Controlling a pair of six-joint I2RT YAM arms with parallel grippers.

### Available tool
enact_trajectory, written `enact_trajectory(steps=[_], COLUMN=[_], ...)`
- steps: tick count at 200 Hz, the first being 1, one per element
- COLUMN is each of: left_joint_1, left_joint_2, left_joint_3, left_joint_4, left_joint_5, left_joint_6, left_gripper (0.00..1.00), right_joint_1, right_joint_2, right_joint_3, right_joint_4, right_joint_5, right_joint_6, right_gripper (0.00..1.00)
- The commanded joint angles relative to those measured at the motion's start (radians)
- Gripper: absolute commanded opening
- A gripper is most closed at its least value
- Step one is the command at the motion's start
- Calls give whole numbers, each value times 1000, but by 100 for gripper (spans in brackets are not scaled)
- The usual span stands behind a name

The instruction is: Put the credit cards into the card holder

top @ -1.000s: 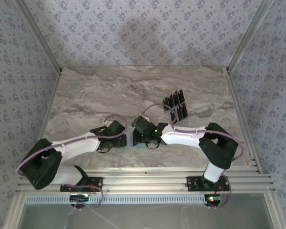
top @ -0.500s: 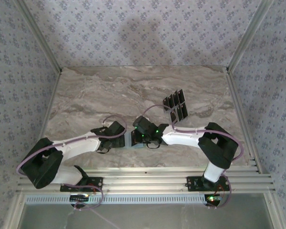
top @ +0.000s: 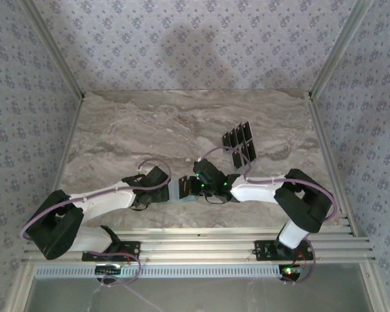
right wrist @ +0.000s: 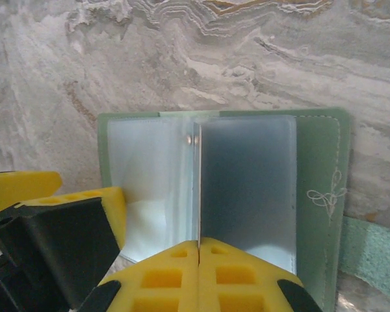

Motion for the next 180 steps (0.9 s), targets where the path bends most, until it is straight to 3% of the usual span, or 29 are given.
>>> enact_trajectory(steps=[1,180], left_joint_1=[-5,-5], left_joint_2=[-11,7], left_joint_3=[-26,-20], left_joint_4=[-54,-55], left_joint_5=[-21,-24], left_joint_6=[-12,-8], left_gripper=[98,96], right_joint_1=[-7,-35], right_joint_2=[-18,97], right_joint_3=[-21,-112], right_joint_4=[89,307], right_joint_5=[-29,-102], right_joint_6=[17,94], right_gripper=[0,0])
